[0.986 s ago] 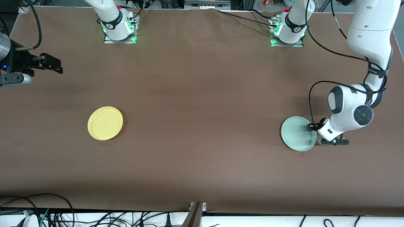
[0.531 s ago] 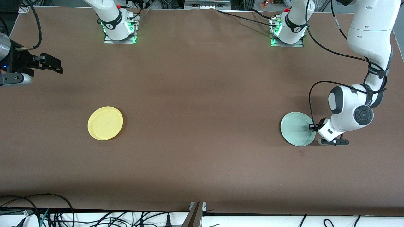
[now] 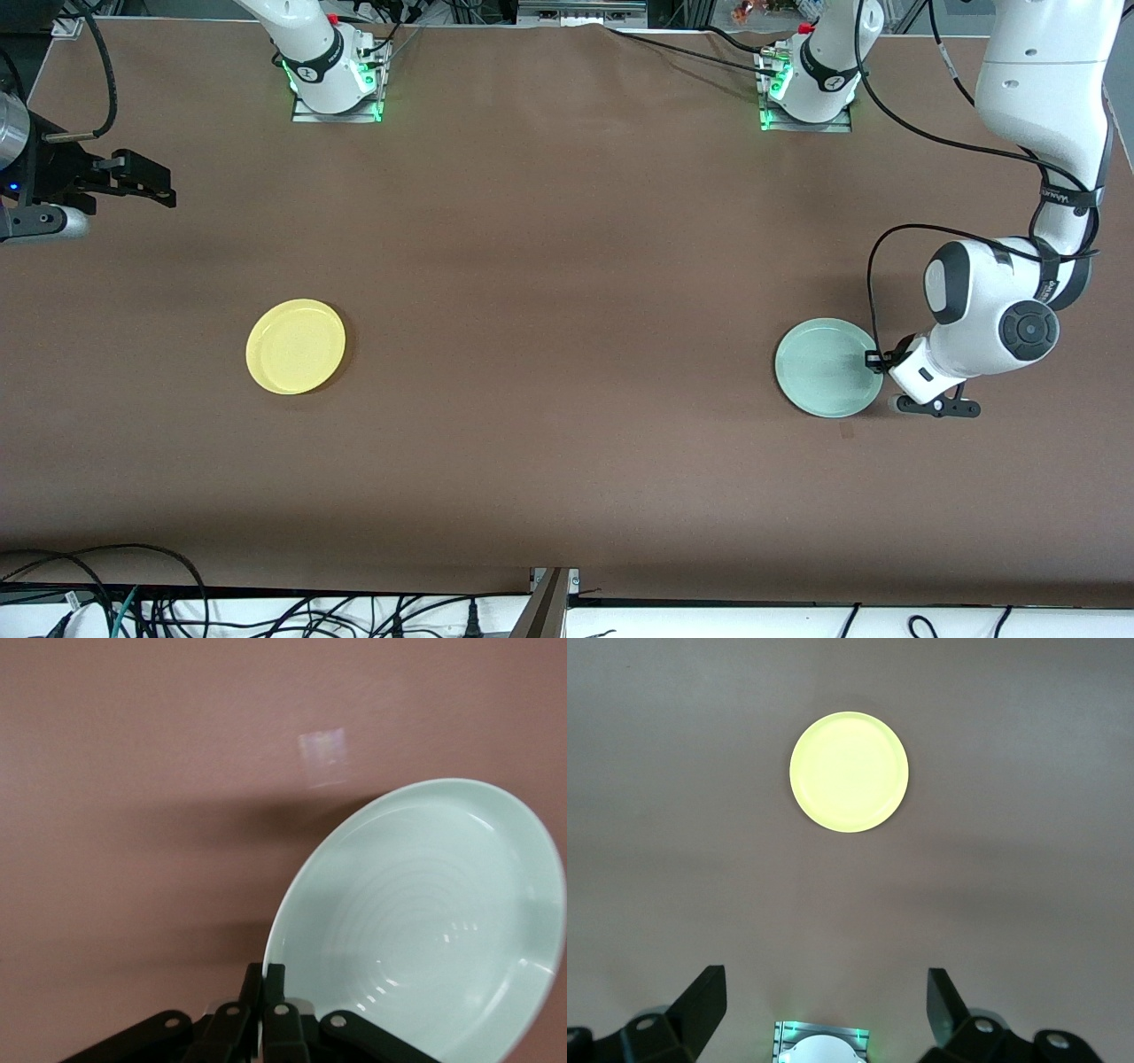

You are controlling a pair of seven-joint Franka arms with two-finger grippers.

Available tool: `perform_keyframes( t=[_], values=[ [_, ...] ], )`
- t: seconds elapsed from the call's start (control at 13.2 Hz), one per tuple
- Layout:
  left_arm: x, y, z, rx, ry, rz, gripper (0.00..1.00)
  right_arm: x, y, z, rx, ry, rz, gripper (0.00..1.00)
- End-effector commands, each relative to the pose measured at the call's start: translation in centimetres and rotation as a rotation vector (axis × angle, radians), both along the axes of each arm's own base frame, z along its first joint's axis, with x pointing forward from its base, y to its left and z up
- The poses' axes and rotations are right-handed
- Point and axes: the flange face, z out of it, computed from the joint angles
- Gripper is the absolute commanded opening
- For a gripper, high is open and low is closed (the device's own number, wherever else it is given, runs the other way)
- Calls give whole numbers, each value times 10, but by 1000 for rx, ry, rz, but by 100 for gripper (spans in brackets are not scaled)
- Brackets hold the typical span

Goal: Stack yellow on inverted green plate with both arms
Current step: 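Close the left gripper on the green plate's rim, then lift the green plate with the left gripper while the right gripper reaches yellow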

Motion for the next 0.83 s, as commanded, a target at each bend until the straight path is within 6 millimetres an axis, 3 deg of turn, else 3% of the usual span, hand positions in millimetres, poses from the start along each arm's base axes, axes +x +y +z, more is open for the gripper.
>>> perform_keyframes(
  t=[0.0,0.15,0.38,0.53,0.76],
  values=[
    [14,-47,41,116,16,-17,0,2,-7,-6,-4,11,-7,100],
    [9,-101,54,150,15,-12,0,4,-13,-9,-5,14,-19,100],
    [-2,-199,98,353,-59,-30,0,13,-27,-29,-6,48,-46,100],
    [-23,-259,112,423,-70,-62,0,19,-27,-38,-11,51,-46,100],
    [-61,-337,122,560,-154,-86,0,42,-28,-89,-19,104,-60,100]
  ],
)
